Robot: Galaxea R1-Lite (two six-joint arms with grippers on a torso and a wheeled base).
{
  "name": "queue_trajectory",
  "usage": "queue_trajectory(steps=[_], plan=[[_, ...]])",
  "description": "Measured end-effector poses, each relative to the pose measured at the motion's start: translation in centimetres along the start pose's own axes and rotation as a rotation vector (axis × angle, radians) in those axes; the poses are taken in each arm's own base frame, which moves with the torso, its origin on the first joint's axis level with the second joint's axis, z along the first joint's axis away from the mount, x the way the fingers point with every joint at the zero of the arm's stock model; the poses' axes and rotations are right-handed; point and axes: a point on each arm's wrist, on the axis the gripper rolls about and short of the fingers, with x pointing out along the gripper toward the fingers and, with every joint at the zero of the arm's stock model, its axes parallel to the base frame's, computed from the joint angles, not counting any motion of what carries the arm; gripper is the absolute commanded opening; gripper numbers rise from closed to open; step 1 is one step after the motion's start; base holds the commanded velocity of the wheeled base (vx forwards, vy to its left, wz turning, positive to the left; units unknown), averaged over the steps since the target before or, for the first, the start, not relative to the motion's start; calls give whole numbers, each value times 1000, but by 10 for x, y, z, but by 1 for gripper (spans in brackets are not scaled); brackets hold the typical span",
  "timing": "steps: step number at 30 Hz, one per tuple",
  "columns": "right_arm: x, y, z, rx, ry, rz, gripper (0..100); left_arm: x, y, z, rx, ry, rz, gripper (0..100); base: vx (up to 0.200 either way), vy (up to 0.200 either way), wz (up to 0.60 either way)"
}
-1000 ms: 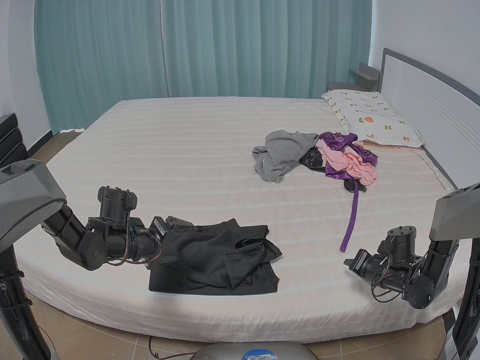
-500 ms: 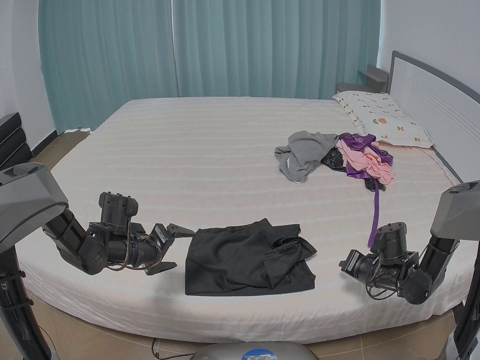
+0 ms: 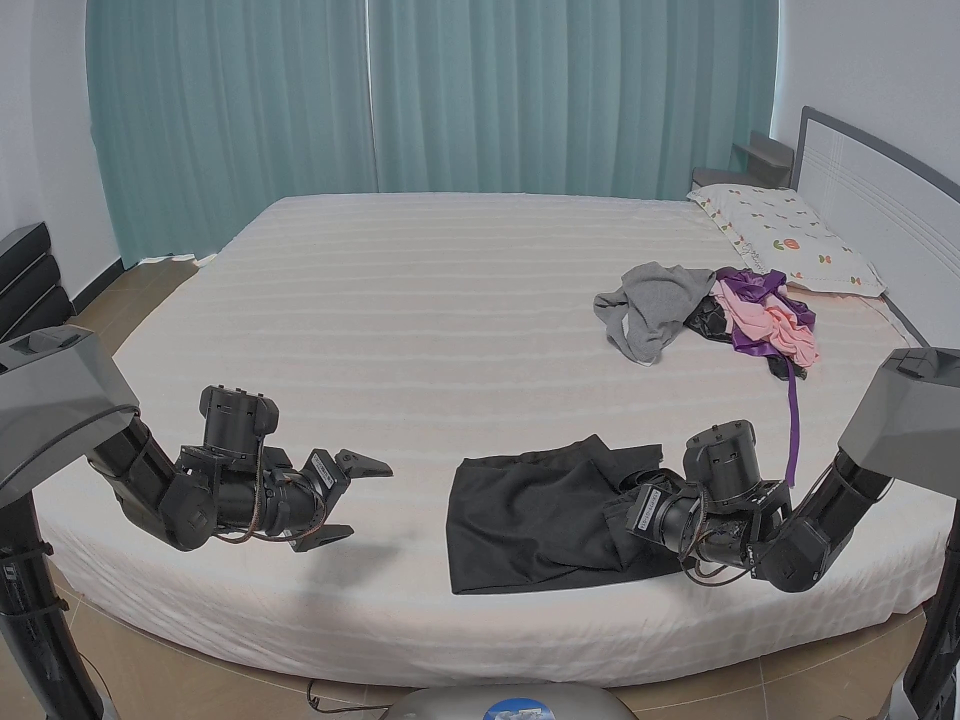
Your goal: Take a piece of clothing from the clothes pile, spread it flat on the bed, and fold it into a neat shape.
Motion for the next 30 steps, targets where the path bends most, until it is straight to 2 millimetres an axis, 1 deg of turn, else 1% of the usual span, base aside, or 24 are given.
queue_trajectory(steps=[7,16,17,30], plan=[[12,-10,0,-30,-11,-69,0,4,1,-3,45,-1,18,100,0,0,0],[16,-15,1,-21,-13,-81,0,6,2,-4,46,2,23,100,0,0,0],[17,-14,1,-21,-15,-79,100,6,3,-4,45,2,23,100,0,0,0],[24,-10,2,-25,-15,-76,100,6,3,-3,45,1,23,100,0,0,0]])
